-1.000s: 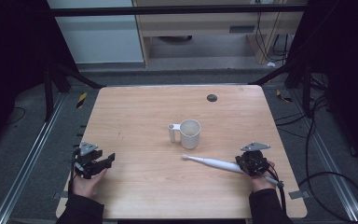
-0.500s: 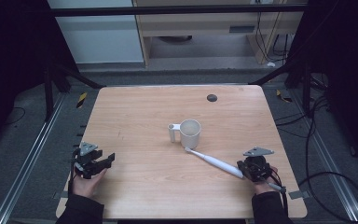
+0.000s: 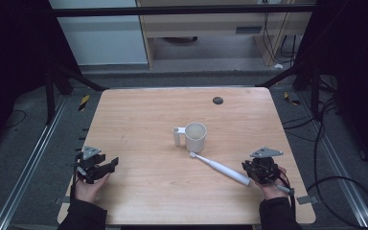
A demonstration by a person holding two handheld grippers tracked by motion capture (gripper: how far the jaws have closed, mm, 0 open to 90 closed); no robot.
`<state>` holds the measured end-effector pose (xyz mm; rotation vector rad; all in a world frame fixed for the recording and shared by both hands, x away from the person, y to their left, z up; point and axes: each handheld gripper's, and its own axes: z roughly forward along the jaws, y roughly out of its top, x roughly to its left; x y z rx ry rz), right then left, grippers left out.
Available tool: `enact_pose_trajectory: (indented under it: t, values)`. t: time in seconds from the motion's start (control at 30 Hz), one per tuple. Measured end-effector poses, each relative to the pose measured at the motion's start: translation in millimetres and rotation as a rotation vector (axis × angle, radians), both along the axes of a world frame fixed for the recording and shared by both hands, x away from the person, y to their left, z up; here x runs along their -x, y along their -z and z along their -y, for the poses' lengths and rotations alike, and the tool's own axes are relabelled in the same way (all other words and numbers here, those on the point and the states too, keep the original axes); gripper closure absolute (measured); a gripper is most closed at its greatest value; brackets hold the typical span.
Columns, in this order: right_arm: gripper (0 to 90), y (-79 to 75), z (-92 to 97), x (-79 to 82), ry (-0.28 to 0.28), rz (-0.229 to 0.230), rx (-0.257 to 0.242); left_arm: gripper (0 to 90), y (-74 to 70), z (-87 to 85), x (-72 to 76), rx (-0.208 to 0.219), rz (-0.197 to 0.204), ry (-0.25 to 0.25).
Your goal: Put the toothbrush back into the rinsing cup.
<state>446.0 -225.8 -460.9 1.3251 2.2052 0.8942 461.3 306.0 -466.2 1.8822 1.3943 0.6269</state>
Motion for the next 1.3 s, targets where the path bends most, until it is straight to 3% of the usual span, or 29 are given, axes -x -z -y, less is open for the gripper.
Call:
enact_pose_trajectory:
  t: [0.23,0.57,0.87,1.3]
  values:
    - [71.6,-19.1,-13.4,-6.4,-0.053,0.034,0.012,42.0,0.3,-0.2,-0.3,-0.001,-0.002,0.001]
    - [64.0,-27.0,-29.3,-18.7,-0.107,0.005,0.039,42.0,0.7,0.0,-0.6,-0.004,-0.006,0.004]
    - [55.4,-35.2,-51.1,-30.6,-0.171,-0.027,0.097,42.0,0.8,0.0,-0.8,-0.005,-0.007,0.005]
    - [47.5,-28.5,-68.0,-44.5,-0.204,-0.093,0.129,42.1,0.9,0.2,-1.0,-0.005,-0.008,0.006]
